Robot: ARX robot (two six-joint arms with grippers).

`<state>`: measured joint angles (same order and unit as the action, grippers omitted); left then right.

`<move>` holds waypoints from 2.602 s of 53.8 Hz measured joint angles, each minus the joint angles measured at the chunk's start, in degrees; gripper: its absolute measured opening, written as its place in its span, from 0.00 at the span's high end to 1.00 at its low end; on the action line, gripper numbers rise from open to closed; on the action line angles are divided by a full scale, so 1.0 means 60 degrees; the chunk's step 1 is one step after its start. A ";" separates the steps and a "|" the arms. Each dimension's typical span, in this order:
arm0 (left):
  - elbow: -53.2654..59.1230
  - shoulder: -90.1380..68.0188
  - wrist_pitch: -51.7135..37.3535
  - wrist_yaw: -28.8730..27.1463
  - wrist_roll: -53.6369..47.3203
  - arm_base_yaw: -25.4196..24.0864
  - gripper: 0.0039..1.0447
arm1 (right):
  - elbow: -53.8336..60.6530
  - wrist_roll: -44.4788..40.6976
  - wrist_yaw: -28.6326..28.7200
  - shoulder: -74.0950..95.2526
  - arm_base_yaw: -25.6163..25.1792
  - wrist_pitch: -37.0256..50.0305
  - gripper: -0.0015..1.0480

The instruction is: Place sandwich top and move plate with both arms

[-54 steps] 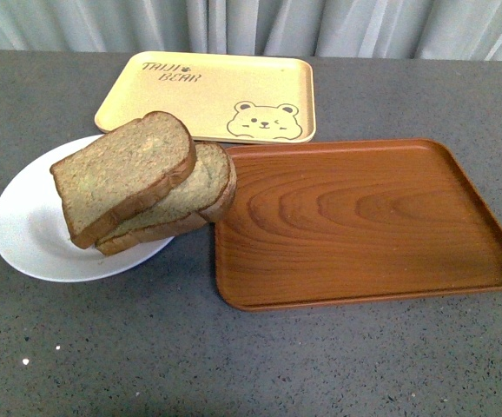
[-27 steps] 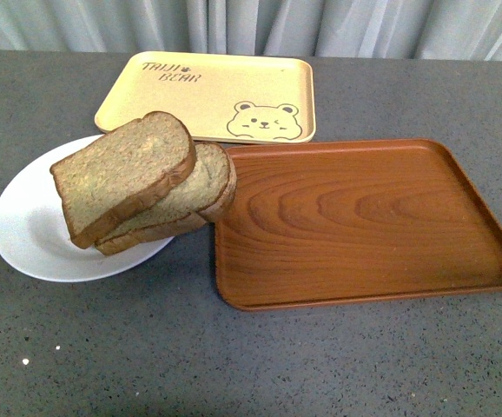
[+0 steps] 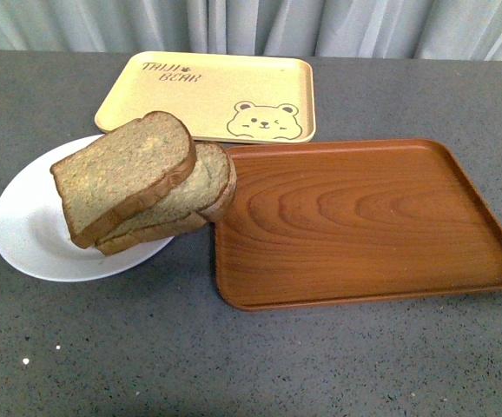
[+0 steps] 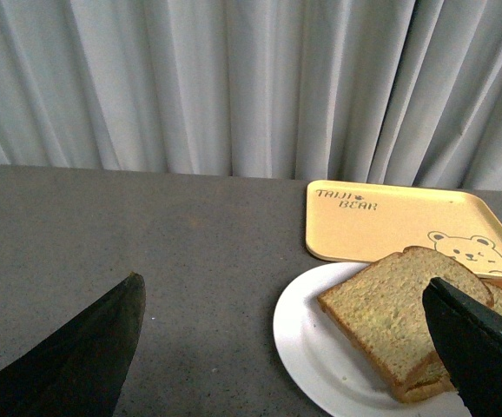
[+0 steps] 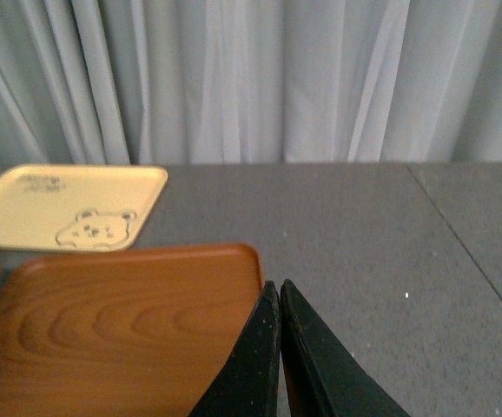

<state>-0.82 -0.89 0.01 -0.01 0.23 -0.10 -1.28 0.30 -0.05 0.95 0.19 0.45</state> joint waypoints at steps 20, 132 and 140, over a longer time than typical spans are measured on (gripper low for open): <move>-0.0022 -0.0044 0.0058 0.0095 0.0036 -0.0011 0.08 | 0.0000 -0.0015 0.0000 -0.0102 0.0000 -0.0062 0.73; -0.4714 -1.9602 -0.8451 0.2878 0.7930 -0.0160 0.63 | 0.0000 -0.0015 0.0007 -0.0113 0.0000 -0.0062 0.09; -0.4444 -1.9613 -0.8513 0.3213 0.8164 -0.0149 0.84 | 0.0000 -0.0015 0.0007 -0.0113 0.0000 -0.0062 0.09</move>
<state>-27.49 -118.56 -51.07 19.27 49.21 -0.99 -1.28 0.21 -0.01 0.27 0.19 0.08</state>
